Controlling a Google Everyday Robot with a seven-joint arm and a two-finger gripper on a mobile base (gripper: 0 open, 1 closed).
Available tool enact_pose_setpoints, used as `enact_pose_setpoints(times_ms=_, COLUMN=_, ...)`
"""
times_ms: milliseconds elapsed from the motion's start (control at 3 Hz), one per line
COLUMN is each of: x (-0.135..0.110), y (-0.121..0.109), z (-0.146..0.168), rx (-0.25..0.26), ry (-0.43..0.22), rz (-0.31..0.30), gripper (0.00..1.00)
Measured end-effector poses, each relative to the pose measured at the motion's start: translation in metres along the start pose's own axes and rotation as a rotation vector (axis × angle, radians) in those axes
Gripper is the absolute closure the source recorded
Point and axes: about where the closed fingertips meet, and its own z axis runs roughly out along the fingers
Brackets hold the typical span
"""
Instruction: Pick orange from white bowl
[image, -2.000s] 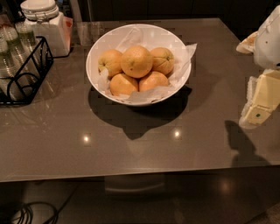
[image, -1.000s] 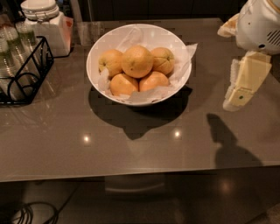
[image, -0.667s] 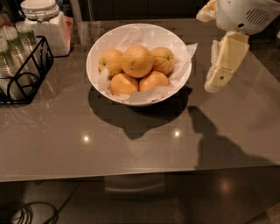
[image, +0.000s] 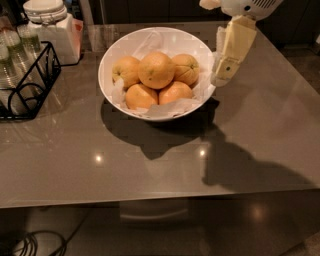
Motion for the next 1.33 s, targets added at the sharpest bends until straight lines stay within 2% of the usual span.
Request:
enact_pose_setpoints(times_ms=333, x=0.005, y=-0.007, z=0.008, rx=0.027, ry=-0.035, rz=0.036, gripper=0.0)
enact_pose_setpoints(times_ms=667, x=-0.005, y=-0.027, z=0.029, rx=0.017, ry=-0.096, rz=0.035, gripper=0.0)
enact_pose_setpoints(times_ms=1000, x=-0.019, y=-0.046, z=0.058, rx=-0.031, ry=-0.143, rz=0.022, gripper=0.0)
enact_pose_setpoints(times_ms=1333, x=-0.033, y=-0.054, z=0.087, rx=-0.09, ry=-0.185, rz=0.019, gripper=0.0)
